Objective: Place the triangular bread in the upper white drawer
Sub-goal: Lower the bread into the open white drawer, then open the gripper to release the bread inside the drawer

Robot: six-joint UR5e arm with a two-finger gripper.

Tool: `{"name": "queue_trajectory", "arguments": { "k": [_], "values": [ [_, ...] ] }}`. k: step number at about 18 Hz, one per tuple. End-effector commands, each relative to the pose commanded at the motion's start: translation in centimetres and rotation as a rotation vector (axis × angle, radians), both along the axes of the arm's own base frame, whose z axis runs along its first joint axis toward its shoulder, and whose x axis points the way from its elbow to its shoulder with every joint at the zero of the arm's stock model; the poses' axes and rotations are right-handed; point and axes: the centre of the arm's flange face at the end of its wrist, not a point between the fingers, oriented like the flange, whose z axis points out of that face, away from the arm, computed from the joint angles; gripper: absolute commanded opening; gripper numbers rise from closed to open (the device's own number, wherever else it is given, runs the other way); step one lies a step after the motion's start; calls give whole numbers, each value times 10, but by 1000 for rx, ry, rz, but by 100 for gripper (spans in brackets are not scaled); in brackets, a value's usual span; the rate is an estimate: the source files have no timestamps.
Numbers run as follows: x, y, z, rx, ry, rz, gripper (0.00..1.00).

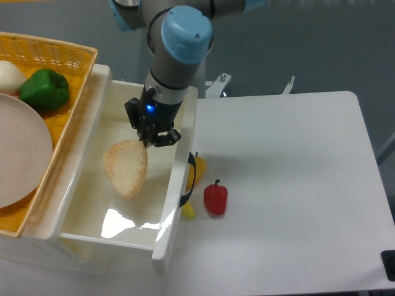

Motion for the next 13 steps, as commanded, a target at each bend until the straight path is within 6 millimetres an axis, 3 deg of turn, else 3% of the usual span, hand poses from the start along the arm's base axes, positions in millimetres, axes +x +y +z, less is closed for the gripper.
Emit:
{"name": "queue_trajectory", "arguments": {
  "k": [2, 3, 6, 13],
  "values": [
    [2, 5, -1, 9, 9, -11, 54],
    [3, 5, -1, 8, 12, -12, 60],
    [11, 10, -5, -26, 46, -37, 97],
    [16, 9, 2, -19, 53, -38, 99]
  ]
}}
